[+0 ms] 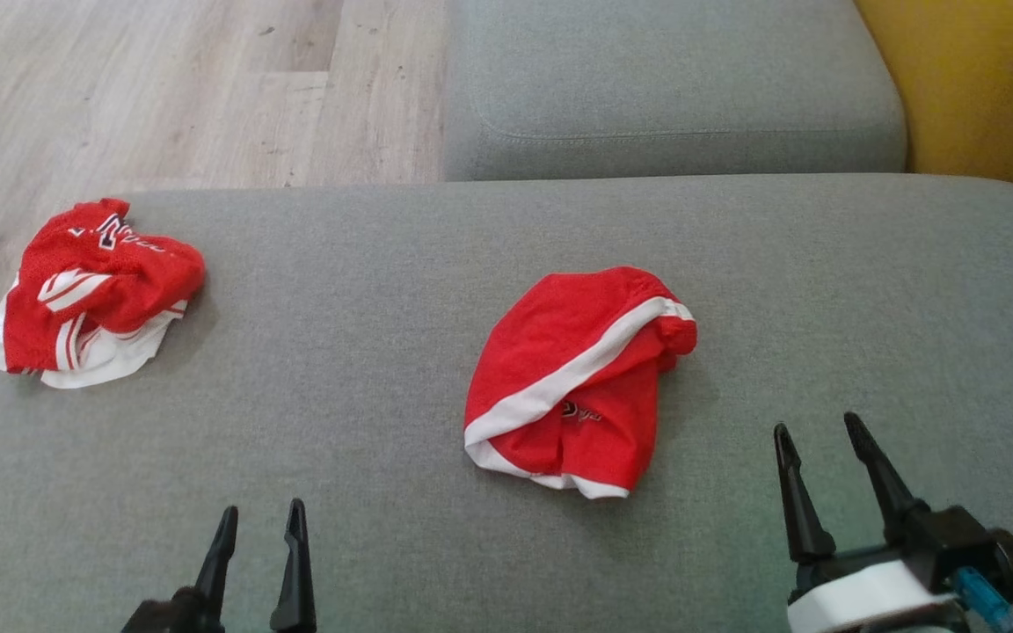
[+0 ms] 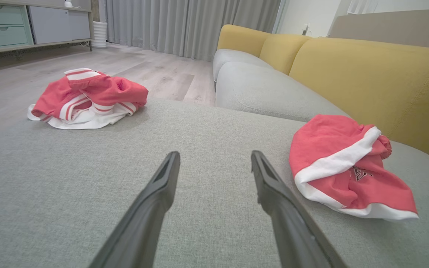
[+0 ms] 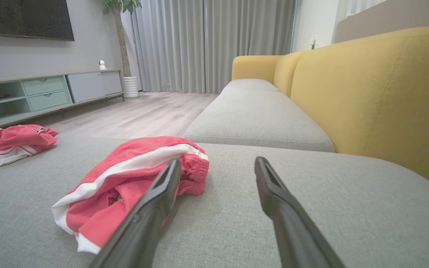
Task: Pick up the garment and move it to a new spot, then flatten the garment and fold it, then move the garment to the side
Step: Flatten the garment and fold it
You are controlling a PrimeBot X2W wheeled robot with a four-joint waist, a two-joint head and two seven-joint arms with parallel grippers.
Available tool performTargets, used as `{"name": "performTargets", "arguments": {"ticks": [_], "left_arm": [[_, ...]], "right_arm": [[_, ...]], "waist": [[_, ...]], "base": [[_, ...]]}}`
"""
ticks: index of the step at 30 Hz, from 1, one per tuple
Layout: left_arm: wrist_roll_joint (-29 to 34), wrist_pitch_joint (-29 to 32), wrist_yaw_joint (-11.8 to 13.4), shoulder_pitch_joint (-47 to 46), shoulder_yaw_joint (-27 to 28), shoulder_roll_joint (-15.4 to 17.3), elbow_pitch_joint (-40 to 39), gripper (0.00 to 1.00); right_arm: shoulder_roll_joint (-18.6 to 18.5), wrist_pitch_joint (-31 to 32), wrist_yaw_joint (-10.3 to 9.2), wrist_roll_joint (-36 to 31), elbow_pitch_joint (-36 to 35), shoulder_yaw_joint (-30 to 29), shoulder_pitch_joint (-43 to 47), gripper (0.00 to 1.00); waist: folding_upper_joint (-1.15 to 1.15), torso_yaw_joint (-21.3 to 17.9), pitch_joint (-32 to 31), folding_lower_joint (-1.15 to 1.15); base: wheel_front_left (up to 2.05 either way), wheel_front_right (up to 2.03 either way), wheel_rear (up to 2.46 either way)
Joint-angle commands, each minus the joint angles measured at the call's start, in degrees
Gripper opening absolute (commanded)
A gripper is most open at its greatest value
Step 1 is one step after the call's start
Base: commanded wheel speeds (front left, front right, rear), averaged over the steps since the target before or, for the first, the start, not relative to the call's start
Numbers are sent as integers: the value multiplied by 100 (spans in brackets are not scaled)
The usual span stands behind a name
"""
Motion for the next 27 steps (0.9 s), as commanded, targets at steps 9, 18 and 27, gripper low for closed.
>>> {"name": "performTargets", "arguments": {"ticks": [9,18,27], "left_arm": [[181,-54,-98,-223,318,-54,-78,100],[212,-50,-95,-216,296,-86,-36,100],[212,-39,-67,-212,256,-85,-46,100]], "right_arm": [[-31,-63,43,142,-34,183,-68,100],[-31,-63,43,145,-16,206,-63,100],[-31,-63,43,122,-18,223,-51,100]], "waist": [[0,-75,16,0],[0,-56,5,0],[0,-82,18,0]], "base": [[0,0,0],[0,0,0],[0,0,0]]}}
